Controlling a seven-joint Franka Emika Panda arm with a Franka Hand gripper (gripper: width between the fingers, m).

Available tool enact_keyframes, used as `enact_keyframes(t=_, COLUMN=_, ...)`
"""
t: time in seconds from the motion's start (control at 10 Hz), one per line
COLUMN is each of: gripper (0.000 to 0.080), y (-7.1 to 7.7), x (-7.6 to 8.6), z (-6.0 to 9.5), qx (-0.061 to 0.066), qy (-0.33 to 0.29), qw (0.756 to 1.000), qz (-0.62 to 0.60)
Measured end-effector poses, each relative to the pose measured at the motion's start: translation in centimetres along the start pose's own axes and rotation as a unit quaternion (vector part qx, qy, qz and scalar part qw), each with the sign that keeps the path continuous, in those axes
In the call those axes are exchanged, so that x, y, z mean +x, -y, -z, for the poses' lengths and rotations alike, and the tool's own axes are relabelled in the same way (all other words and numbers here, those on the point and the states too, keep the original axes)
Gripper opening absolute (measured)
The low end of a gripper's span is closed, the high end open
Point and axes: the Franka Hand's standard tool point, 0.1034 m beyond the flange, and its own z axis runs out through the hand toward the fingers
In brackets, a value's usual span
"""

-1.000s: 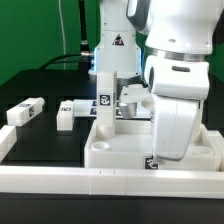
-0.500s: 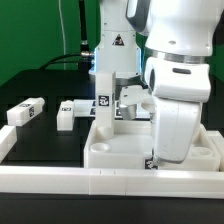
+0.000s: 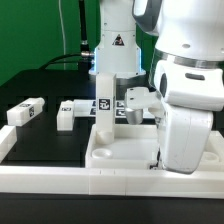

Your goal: Assemble desk

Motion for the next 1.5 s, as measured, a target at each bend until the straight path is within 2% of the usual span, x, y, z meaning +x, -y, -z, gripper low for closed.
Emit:
enact_keyframes(t=0.1, gripper=0.0060, y=0.0, x=0.0, z=0.0, qx=0.010, qy=0.004, qw=1.000, qz=-0.001)
enact_keyframes(t=0.2, gripper=0.0060, y=0.0, x=0.0, z=0.0, qx=0.011, qy=0.005, qw=1.000, qz=-0.003)
enact_keyframes(t=0.3, gripper=0.0060, y=0.3, x=0.0, z=0.2, qx=0.018, qy=0.008, qw=1.000, qz=-0.009)
enact_keyframes(t=0.4, gripper=0.0155, y=0.5, x=0.0, z=1.1, qx=0.020, qy=0.011, qw=1.000, qz=-0.015)
enact_keyframes(t=0.5, gripper=0.0291, y=0.4, x=-0.1, z=2.1, qx=0.015, qy=0.009, qw=1.000, qz=-0.023)
enact_keyframes(t=0.6, gripper=0.0291, y=0.4, x=-0.4, z=3.1, qx=0.009, qy=0.008, qw=1.000, qz=-0.028)
enact_keyframes(t=0.7, gripper=0.0492, y=0.3, x=-1.0, z=4.4, qx=0.003, qy=0.008, qw=0.999, qz=-0.032)
enact_keyframes(t=0.8, gripper=0.0600, y=0.2, x=-1.5, z=5.3, qx=-0.002, qy=0.007, qw=0.999, qz=-0.036)
enact_keyframes(t=0.9, gripper=0.0600, y=-0.1, x=-2.0, z=6.2, qx=-0.008, qy=0.008, qw=0.999, qz=-0.039)
enact_keyframes(t=1.0, gripper=0.0639, y=-0.6, x=-2.7, z=7.3, qx=-0.018, qy=0.007, qw=0.999, qz=-0.046)
enact_keyframes(t=1.1, gripper=0.0639, y=-0.2, x=-3.5, z=7.2, qx=-0.020, qy=0.008, qw=0.998, qz=-0.056)
enact_keyframes(t=1.2, gripper=0.0648, y=0.1, x=-3.7, z=6.8, qx=-0.016, qy=0.009, qw=0.998, qz=-0.058)
enact_keyframes(t=1.5, gripper=0.0649, y=0.0, x=-3.5, z=6.8, qx=-0.016, qy=0.008, qw=0.997, qz=-0.076)
